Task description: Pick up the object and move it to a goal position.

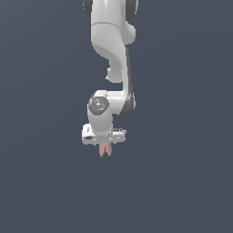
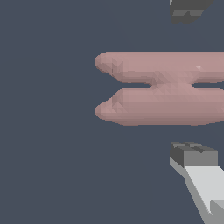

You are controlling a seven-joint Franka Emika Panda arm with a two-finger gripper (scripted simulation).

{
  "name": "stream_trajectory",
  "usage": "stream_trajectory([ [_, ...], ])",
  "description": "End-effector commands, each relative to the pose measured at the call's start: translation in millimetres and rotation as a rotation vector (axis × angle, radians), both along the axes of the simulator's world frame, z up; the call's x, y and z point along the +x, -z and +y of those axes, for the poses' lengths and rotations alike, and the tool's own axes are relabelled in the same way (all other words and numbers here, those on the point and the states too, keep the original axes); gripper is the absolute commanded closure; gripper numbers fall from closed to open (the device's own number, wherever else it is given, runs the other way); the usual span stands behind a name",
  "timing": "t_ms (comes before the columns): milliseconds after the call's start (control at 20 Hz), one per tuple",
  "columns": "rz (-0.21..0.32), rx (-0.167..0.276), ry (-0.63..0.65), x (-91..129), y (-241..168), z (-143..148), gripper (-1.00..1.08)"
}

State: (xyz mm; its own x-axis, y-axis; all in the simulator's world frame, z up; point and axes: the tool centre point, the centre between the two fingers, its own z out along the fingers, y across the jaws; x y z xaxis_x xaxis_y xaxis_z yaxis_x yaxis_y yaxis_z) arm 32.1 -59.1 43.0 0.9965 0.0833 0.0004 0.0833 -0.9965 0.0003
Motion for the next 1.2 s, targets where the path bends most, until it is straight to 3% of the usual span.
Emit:
stream_trajectory([
  [0,0.001,0.000,-0.001,-1,13,0,-0.92],
  [350,0.001,0.000,-0.001,1,26,0,-0.92],
  [400,0.001,0.000,-0.001,1,26,0,1.08],
  [1150,0.000,0.001,-0.002,4,24,-3,1.08],
])
